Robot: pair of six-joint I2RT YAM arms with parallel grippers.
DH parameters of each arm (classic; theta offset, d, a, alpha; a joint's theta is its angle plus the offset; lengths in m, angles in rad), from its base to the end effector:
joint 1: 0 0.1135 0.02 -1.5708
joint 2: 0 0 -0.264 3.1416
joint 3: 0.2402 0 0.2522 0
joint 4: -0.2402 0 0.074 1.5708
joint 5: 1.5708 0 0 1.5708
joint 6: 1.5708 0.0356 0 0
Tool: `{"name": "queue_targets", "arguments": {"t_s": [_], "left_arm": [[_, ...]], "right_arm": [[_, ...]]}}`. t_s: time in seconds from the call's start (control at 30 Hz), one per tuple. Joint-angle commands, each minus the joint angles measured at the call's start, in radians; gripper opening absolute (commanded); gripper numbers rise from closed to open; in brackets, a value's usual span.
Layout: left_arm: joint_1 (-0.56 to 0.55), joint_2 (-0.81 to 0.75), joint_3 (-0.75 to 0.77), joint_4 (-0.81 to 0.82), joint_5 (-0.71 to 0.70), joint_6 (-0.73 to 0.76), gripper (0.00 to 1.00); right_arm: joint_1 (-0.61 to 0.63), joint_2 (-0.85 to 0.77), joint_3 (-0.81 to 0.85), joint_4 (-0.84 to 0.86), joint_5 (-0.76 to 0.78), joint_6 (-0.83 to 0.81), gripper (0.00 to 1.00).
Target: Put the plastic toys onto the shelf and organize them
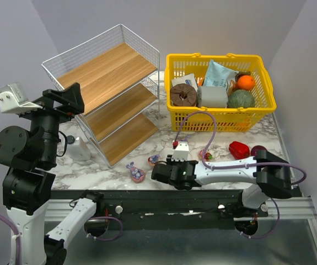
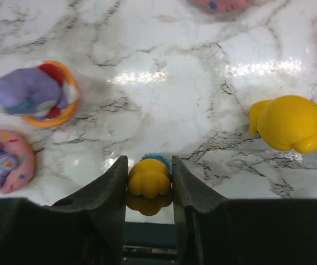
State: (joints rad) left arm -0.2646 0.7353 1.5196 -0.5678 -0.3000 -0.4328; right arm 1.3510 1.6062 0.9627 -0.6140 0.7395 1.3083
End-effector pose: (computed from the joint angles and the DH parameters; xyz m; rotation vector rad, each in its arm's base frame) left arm 0.0614 -0.0057 0.5293 -0.3665 1.3246 -0.3822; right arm 0.0871 0.2800 0.1829 0.0937 2.3528 0.1429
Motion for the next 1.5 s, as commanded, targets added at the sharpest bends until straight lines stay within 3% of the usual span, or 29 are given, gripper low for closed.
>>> {"name": "queue_targets", "arguments": {"t_s": [0.0, 0.3, 0.43, 0.7, 1.03, 1.47], "left_arm": [[-0.008, 0.003, 0.030, 0.017, 0.030, 0.026, 0.99], [-0.010, 0.029, 0.080, 0.020, 0.196, 0.074, 0.99], [-0.010, 0.056, 0.111, -0.001, 0.269, 0.080, 0.99], [-0.010, 0.113, 0.195, -0.066, 0.260, 0.075, 0.99], [-0.010, 0.127, 0.223, -0.080, 0.220, 0.069, 0.99], [-0.010, 0.130, 0.241, -0.101, 0.190, 0.098, 0.99]], "right_arm": [[-0.006, -0.144, 0.094, -0.039, 0.014, -0.179, 0.01], [-0.124, -0.367, 0.310, -0.044, -0.235, -0.602, 0.01], [-0.177, -0.350, 0.433, -0.073, -0.338, -0.750, 0.01], [-0.283, -0.187, 0.602, -0.041, -0.454, -0.989, 0.01], [-0.389, 0.021, 0.743, 0.124, -0.520, -1.124, 0.01], [-0.409, 0.092, 0.746, 0.273, -0.516, -1.136, 0.01]]}}
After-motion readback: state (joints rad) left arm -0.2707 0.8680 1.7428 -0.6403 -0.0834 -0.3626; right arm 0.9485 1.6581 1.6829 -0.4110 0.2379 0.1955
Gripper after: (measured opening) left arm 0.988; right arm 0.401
